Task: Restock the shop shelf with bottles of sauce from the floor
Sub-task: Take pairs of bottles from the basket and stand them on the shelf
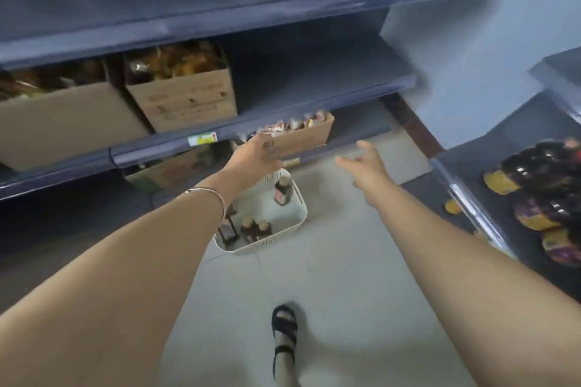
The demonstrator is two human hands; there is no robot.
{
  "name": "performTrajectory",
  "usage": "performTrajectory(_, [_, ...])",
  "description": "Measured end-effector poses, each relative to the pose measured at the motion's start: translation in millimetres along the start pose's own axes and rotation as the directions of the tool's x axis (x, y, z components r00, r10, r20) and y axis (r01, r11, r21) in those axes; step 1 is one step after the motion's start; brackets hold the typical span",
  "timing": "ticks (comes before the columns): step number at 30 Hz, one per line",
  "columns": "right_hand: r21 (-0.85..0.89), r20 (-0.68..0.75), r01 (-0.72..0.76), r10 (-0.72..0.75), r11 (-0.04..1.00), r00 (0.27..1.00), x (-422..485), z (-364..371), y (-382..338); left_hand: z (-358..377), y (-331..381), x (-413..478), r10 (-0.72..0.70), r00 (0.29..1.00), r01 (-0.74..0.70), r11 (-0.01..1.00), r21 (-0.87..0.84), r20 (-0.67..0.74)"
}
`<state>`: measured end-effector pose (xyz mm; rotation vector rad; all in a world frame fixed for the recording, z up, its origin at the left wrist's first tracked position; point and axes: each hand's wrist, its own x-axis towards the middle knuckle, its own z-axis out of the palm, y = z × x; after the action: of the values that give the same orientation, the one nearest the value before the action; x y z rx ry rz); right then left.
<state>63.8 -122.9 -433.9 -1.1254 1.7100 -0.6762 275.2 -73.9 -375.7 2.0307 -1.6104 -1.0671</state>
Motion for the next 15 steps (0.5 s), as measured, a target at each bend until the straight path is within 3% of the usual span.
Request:
performTrajectory(10, [-0.206,0.200,-0.079,0.121,0.975,0.972,79,132,25,8,-131,71,-0.255,0.962,0.258,0.966,-0.021,0.095])
performTrajectory(15, [-0.290,0.260,-0.076,0.155,0.954,0.953,107,191,57,43,-195,94,-0.305,0.939,0.301,0.952,0.048,0.161])
